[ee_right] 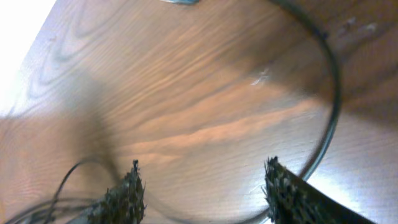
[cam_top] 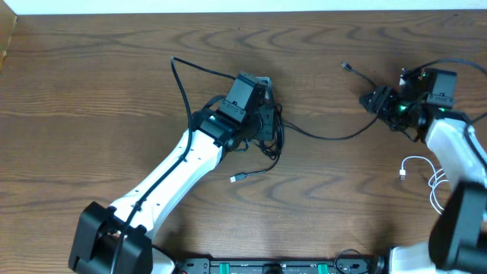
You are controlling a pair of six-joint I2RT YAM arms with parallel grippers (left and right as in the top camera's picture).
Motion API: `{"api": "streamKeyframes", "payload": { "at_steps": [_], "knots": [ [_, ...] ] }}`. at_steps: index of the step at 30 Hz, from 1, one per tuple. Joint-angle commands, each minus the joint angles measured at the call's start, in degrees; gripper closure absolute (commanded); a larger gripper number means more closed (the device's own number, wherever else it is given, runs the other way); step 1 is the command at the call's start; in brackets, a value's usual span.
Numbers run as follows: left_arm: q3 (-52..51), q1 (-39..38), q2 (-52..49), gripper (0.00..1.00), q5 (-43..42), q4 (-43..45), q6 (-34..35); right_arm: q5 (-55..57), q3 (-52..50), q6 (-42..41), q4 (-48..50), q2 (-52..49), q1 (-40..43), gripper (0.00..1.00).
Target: Untangle cables
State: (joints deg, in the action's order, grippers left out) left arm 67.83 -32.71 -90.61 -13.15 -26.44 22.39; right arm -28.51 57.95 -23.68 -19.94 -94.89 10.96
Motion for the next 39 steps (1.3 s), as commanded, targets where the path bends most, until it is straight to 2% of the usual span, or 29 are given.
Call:
{"api": "streamKeyframes", "payload": {
  "at_steps": [1,10,15,18,24,27,31,34,39],
  "knots": [
    [-0.1,0.1,-2.2,0.92,0.3,0.7,5.4,1.9,0.0,4.1,-6.6,7.0,-2.4,0.39],
    [-0.1,0.1,-10.6,0.92,1.1,0.6,5.6,4.4,-0.1,5.9,-19.3,8.9,-11.3,0.43],
    [-0.1,0.0,-15.3,0.92,2.3,0.6,5.6,5.8,-0.3,8.1,-19.7,8.2,-17.6,0.43],
    [-0.1,0.0,-18.1,0.92,2.3,0.6,5.6,11.9,-0.4,8.1,-19.6,7.3,-21.7,0.43],
    [-0.1,0.0,-18.8,0.92,2.3,0.7,5.6,21.0,-0.4,8.2,-16.1,4.5,-25.7,0.43],
    [-0.1,0.1,-18.8,0.92,2.3,0.7,5.6,21.7,-0.4,10.4,-11.6,2.2,-25.9,0.51],
    [-0.1,0.1,-18.8,0.92,3.0,0.7,5.6,16.9,-0.4,16.9,-6.3,-1.7,-26.2,0.57],
    [-0.1,0.1,-18.8,0.92,4.7,0.8,5.6,11.7,-0.4,21.9,-4.5,-5.0,-27.1,0.56],
    [-0.1,0.1,-18.8,0.92,4.9,1.3,5.6,11.0,-0.4,26.1,-3.0,-9.8,-28.8,0.56]
  ]
}}
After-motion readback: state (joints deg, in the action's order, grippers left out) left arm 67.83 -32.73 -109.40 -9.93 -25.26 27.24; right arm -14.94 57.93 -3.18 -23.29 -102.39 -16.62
